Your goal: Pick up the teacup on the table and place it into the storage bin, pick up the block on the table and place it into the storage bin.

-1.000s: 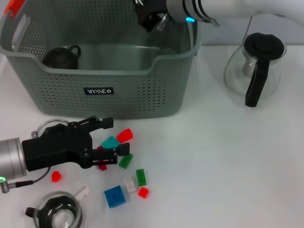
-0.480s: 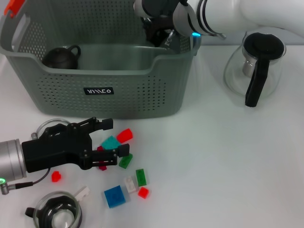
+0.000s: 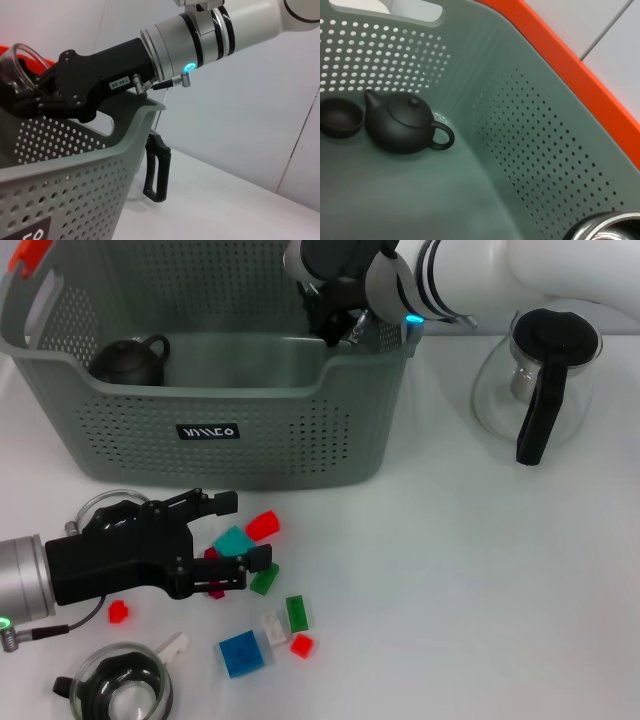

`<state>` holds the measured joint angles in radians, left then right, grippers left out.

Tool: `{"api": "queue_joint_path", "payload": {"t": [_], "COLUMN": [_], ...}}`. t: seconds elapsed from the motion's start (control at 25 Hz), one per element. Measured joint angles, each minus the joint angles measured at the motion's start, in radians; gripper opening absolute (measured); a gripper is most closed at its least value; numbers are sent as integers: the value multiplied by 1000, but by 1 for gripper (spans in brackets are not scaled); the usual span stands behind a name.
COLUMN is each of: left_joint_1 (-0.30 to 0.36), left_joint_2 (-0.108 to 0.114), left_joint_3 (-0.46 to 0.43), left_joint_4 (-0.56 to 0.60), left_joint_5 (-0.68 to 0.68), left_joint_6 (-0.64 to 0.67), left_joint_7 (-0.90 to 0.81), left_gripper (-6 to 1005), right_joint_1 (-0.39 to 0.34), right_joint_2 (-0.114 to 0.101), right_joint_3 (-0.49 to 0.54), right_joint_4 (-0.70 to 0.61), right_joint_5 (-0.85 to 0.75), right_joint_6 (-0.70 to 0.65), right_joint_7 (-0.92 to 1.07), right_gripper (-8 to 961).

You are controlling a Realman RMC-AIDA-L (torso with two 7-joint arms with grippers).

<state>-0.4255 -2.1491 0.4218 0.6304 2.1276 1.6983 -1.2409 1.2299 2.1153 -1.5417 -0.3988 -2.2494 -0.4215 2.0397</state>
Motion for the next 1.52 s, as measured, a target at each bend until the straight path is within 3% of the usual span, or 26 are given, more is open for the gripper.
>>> {"api": "queue_joint_path", "payload": {"t": [0.24,0.68,0.92,1.08,1.2,1.32,1.44,1.52], "left_joint_1": [2,8,15,18,18,20,21,21], "left_joint_2": [0,-2,-4,-5,-5,-3,2,3], "left_joint_3": [0,0,0,0,0,0,0,0], "left_joint_4": [0,-2,-1,1,5,7,12,17], "left_joint_5": [0,5,6,6,6,5,5,7], "left_joint_6": [1,7,7,10,18,21,29,36], "left_joint_7": [0,0,0,0,0,0,-4,-4], "left_gripper": [951,951,950,950,950,950,950,950], "right_joint_1": [-2,-3,-3,-8,-51,-133,-223,-290], "right_joint_2": [-4,-6,-6,-9,-12,-14,-14,-13], "right_joint_3": [0,0,0,8,11,20,41,42], "right_joint_4": [-2,-9,-12,-33,-130,-314,-520,-649], "right_joint_5": [-2,-9,-9,-6,-3,-3,9,50], "right_joint_6": [-27,-55,-65,-80,-111,-171,-248,-300], "right_joint_7": [17,35,35,36,44,69,82,81], "right_gripper": [60,185,395,461,511,560,760,791]}}
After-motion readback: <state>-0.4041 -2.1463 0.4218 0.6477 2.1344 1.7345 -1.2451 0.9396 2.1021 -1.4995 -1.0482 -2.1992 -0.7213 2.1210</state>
